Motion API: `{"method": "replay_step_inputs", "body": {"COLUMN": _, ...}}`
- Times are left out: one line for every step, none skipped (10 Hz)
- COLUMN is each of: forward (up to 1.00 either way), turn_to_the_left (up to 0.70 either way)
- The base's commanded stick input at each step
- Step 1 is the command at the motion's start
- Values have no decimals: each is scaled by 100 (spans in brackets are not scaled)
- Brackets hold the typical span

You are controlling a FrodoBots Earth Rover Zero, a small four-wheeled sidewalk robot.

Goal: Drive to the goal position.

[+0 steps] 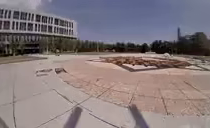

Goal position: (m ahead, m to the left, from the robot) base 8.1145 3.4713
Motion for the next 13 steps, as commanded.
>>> {"method": "replay_step_inputs", "body": {"forward": 70, "turn_to_the_left": 2}}
{"method": "replay_step_inputs", "body": {"forward": 70, "turn_to_the_left": 2}}
{"method": "replay_step_inputs", "body": {"forward": 70, "turn_to_the_left": 2}}
{"method": "replay_step_inputs", "body": {"forward": 70, "turn_to_the_left": 2}}
{"method": "replay_step_inputs", "body": {"forward": 70, "turn_to_the_left": 2}}
{"method": "replay_step_inputs", "body": {"forward": 70, "turn_to_the_left": 2}}
{"method": "replay_step_inputs", "body": {"forward": 70, "turn_to_the_left": 2}}
{"method": "replay_step_inputs", "body": {"forward": 70, "turn_to_the_left": 2}}
{"method": "replay_step_inputs", "body": {"forward": 70, "turn_to_the_left": 2}}
{"method": "replay_step_inputs", "body": {"forward": 70, "turn_to_the_left": 2}}
{"method": "replay_step_inputs", "body": {"forward": 70, "turn_to_the_left": 2}}
{"method": "replay_step_inputs", "body": {"forward": 70, "turn_to_the_left": 2}}
{"method": "replay_step_inputs", "body": {"forward": 70, "turn_to_the_left": 2}}
